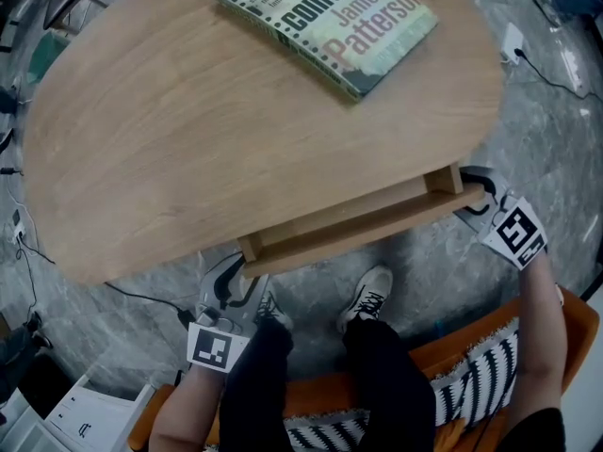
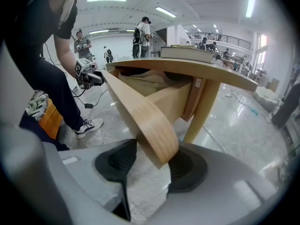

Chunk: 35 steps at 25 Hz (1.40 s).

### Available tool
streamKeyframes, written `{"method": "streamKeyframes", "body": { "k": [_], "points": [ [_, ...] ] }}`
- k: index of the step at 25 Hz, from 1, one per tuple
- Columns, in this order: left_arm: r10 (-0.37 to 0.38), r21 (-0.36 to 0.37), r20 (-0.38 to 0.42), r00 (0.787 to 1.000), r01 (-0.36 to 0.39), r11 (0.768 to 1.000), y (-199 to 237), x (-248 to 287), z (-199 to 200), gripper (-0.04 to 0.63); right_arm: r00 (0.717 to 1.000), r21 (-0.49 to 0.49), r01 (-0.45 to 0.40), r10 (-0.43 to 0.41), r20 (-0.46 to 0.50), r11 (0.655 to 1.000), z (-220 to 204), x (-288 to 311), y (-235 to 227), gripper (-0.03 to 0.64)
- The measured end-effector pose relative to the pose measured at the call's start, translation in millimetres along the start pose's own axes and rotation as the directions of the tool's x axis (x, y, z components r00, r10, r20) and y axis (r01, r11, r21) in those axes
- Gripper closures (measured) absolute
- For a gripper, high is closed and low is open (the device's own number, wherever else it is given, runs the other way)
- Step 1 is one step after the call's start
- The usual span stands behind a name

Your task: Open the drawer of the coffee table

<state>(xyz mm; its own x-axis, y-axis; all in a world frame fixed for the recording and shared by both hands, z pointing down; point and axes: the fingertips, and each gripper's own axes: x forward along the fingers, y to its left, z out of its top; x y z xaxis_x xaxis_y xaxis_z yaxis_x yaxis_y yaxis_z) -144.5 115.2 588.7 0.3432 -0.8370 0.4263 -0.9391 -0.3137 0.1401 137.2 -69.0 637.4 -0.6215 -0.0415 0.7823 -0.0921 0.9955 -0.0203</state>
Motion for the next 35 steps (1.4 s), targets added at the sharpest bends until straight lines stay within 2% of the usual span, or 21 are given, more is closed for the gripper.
{"method": "streamKeyframes", "body": {
  "k": [6, 13, 20, 27, 31, 35],
  "points": [
    [-0.007, -0.033, -0.009, 1.0, 0.007, 0.999, -4, -2, -2, 0.465, 1.0, -0.018, -0.022, 0.021, -0.022, 1.0, -3, -3, 3, 0.431],
    [-0.052, -0.035, -0.036, 0.998, 0.05, 0.998, -20, -15, -9, 0.466, 0.998, -0.02, -0.047, 0.046, -0.038, 0.999, -13, -10, 21, 0.431],
    [-0.046, -0.062, -0.058, 0.997, 0.043, 0.997, -26, -19, -11, 0.469, 0.999, -0.01, -0.036, 0.036, -0.025, 0.999, -16, -14, 25, 0.431],
    [-0.093, -0.042, -0.098, 0.991, 0.089, 0.995, -40, -32, -23, 0.474, 0.997, -0.023, -0.059, 0.058, -0.053, 0.998, -28, -19, 44, 0.436],
    [-0.109, -0.055, -0.117, 0.987, 0.103, 0.993, -49, -34, -28, 0.474, 0.995, -0.028, -0.064, 0.061, -0.076, 0.998, -35, -22, 51, 0.436],
    [-0.116, -0.048, -0.135, 0.984, 0.11, 0.993, -51, -39, -32, 0.477, 0.998, -0.005, -0.042, 0.042, -0.05, 0.999, -37, -22, 56, 0.434]
  ]
}}
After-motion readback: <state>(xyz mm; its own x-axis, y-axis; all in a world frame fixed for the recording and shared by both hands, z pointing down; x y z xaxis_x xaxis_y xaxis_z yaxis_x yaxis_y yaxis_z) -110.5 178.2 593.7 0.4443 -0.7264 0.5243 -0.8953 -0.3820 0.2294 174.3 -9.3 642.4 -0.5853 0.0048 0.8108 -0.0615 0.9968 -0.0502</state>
